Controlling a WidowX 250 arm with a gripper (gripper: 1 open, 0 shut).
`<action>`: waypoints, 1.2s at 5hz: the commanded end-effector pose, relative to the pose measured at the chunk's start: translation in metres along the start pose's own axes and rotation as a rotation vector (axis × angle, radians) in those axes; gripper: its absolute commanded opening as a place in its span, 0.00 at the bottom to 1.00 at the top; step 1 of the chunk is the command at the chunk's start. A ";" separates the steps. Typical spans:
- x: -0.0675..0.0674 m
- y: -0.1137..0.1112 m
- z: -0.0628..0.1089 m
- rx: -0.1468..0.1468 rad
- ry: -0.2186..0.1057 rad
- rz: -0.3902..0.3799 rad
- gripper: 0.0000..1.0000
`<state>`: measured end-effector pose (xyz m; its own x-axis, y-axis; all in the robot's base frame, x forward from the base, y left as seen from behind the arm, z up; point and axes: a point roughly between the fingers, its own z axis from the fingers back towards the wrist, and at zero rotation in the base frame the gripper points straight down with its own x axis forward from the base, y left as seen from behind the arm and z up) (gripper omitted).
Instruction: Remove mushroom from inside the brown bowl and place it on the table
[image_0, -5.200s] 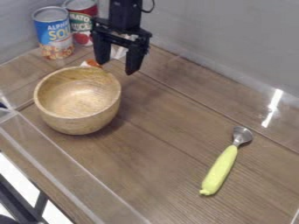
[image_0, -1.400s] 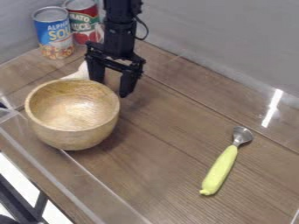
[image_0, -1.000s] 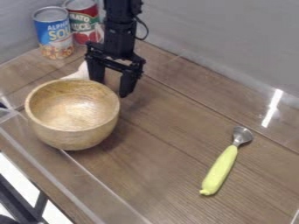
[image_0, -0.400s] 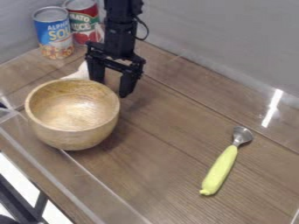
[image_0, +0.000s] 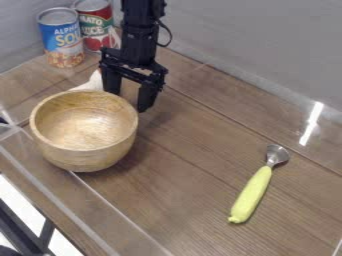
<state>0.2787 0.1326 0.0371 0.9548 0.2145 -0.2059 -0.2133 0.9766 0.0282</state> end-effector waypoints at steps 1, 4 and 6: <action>0.007 0.002 0.013 0.023 -0.044 -0.012 1.00; 0.006 0.002 0.013 0.031 -0.045 -0.028 1.00; 0.006 0.002 0.013 0.036 -0.046 -0.039 1.00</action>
<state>0.2791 0.1344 0.0370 0.9609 0.1885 -0.2029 -0.1849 0.9821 0.0364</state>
